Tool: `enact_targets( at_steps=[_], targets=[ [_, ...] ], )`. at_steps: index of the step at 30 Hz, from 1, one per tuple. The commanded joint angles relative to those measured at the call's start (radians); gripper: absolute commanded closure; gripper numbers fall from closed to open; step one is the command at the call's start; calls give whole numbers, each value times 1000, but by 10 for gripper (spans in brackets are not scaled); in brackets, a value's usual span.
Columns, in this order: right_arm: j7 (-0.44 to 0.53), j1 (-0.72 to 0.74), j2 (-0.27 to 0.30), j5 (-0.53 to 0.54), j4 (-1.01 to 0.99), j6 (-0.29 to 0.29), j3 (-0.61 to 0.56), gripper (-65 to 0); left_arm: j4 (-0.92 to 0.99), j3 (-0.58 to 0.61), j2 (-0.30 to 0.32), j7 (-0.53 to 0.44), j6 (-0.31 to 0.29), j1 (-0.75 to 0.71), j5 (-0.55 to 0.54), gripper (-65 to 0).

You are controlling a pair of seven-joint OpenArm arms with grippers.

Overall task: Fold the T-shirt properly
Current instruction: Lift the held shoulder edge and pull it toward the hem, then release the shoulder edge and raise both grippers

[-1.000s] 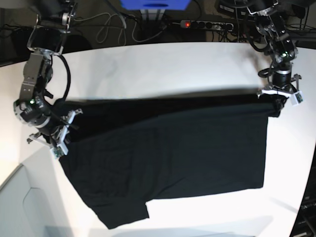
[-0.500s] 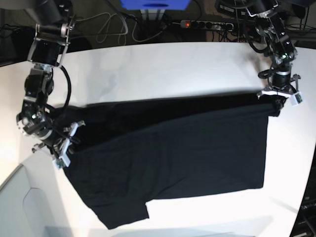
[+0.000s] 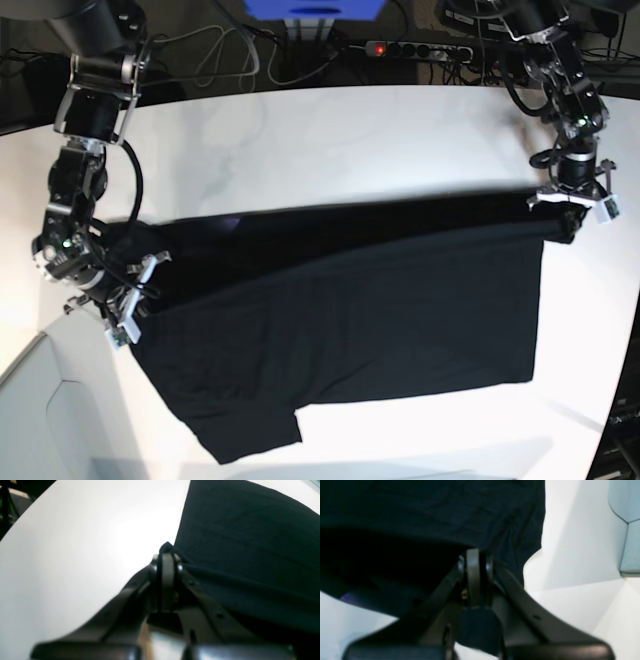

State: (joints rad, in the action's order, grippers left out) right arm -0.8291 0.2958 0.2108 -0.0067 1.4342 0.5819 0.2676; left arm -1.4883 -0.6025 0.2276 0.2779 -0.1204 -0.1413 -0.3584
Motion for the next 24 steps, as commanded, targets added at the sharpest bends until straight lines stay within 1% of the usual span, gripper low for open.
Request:
enact_targets(
  at_steps=[1, 3, 8, 15, 16, 17, 18, 19, 21, 22, 24],
  targets=[
    [23, 26, 14, 3, 17, 11, 5, -1, -15, -4, 16, -32, 1, 19, -6, 0],
    [23, 23, 16, 3, 17, 11, 5, -1, -15, -1, 13, -32, 1, 24, -6, 0],
    [17, 21, 17, 3, 17, 11, 5, -1, -15, 71, 19, -32, 1, 24, -6, 0],
    [14, 19, 29, 3, 17, 10, 5, -4, -15, 68, 19, -30, 3, 50, -6, 0],
    [14, 16, 31, 3, 18, 10, 5, -19, -15, 68, 19, -30, 8, 50, -6, 0],
    [14, 9, 31, 3, 21, 10, 5, -43, -15, 68, 20, -30, 9, 50, -6, -15],
    [14, 3, 34, 3, 24, 10, 5, -82, -15, 68, 28, -30, 9, 50, -6, -63],
    [14, 3, 43, 3, 24, 10, 5, -128, -15, 71, 37, -30, 9, 50, -6, -125],
    [14, 0, 46, 3, 24, 10, 5, -219, -15, 72, 40, -30, 9, 50, -6, -208],
    [14, -2, 46, 3, 24, 10, 5, -259, -15, 69, 40, -30, 9, 50, -6, -217],
    [14, -14, 46, 3, 24, 10, 12, -315, -16, 66, 39, -32, 9, 50, -8, -214]
  ],
)
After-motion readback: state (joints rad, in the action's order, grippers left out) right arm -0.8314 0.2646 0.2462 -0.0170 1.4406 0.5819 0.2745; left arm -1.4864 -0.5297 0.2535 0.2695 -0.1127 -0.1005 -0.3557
